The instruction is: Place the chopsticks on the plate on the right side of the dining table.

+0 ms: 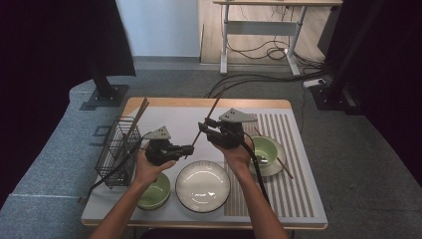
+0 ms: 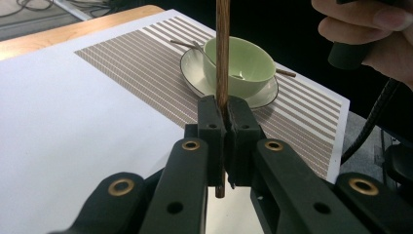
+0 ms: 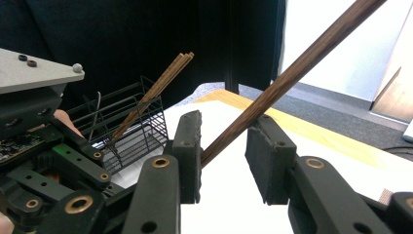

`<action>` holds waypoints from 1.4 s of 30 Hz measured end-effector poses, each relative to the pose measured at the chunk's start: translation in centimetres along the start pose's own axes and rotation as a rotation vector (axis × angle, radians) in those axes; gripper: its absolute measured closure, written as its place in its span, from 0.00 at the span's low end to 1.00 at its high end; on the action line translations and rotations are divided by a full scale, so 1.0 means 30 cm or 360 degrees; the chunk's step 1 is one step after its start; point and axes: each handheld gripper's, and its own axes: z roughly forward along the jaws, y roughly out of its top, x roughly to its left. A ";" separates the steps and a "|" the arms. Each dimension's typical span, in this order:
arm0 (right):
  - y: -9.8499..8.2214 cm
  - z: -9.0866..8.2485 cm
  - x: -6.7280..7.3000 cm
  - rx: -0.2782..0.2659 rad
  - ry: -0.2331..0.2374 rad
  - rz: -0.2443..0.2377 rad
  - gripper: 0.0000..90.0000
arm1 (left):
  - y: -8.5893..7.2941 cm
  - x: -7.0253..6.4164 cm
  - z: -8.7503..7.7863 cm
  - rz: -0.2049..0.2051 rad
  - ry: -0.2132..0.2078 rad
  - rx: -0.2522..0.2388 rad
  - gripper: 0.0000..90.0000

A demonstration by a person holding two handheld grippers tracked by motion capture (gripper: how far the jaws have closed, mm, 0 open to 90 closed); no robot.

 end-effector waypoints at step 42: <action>-0.026 -0.007 -0.059 0.0053 -0.0100 0.0130 0.62 | -0.025 0.032 -0.029 0.0004 -0.0034 0.0106 0.96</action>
